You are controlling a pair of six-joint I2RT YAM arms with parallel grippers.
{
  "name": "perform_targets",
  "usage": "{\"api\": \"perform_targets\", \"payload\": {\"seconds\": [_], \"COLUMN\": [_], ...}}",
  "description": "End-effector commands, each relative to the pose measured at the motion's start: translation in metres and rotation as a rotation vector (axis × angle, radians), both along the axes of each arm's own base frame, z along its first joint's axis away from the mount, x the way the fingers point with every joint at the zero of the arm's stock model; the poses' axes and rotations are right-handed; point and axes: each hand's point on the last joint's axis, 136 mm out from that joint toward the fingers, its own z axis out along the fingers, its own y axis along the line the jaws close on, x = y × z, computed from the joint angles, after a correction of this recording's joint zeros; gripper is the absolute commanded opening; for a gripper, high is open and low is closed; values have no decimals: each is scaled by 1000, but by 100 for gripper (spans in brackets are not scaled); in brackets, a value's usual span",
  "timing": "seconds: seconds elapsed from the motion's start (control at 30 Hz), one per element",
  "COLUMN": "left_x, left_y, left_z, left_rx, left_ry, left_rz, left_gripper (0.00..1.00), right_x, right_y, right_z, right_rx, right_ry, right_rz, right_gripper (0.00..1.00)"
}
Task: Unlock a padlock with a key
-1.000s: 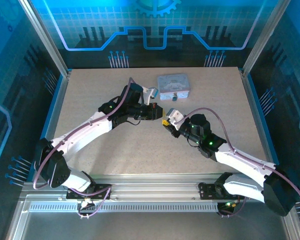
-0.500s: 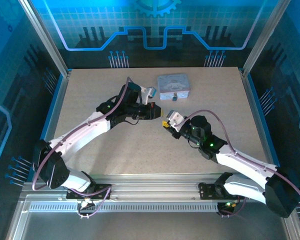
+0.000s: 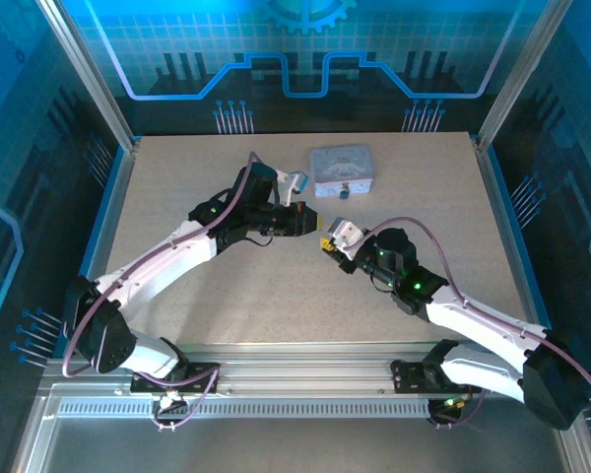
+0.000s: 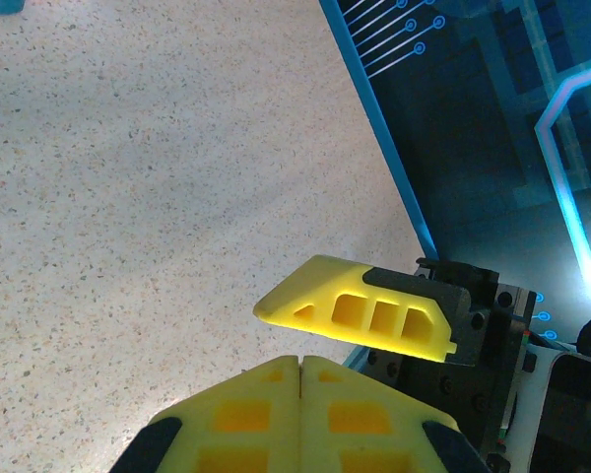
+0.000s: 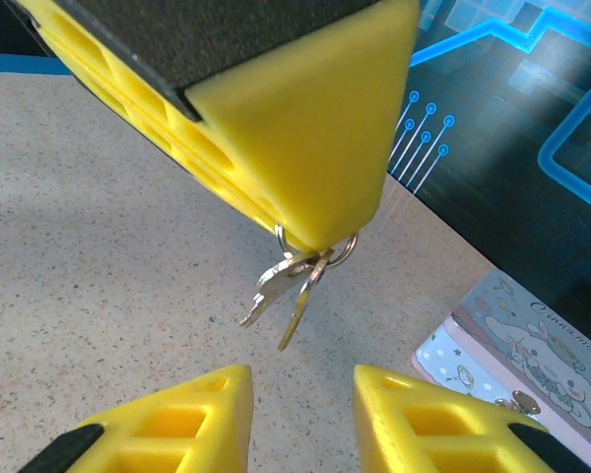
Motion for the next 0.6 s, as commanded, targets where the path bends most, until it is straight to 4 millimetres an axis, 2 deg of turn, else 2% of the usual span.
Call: {"api": "perform_targets", "payload": {"seconds": [0.0, 0.37, 0.57], "left_x": [-6, -6, -7], "left_y": [1, 1, 2], "left_z": [19, 16, 15], "left_rx": [-40, -38, -32], "left_ry": [-6, 0, 5], "left_rz": [-17, -19, -19], "left_gripper": [0, 0, 0], "right_x": [0, 5, 7], "right_y": [10, 13, 11], "right_z": [23, 34, 33], "right_rx": [40, 53, 36], "right_ry": [-53, -76, -83], "right_rz": [26, 22, 12], "right_gripper": [33, 32, 23]}}
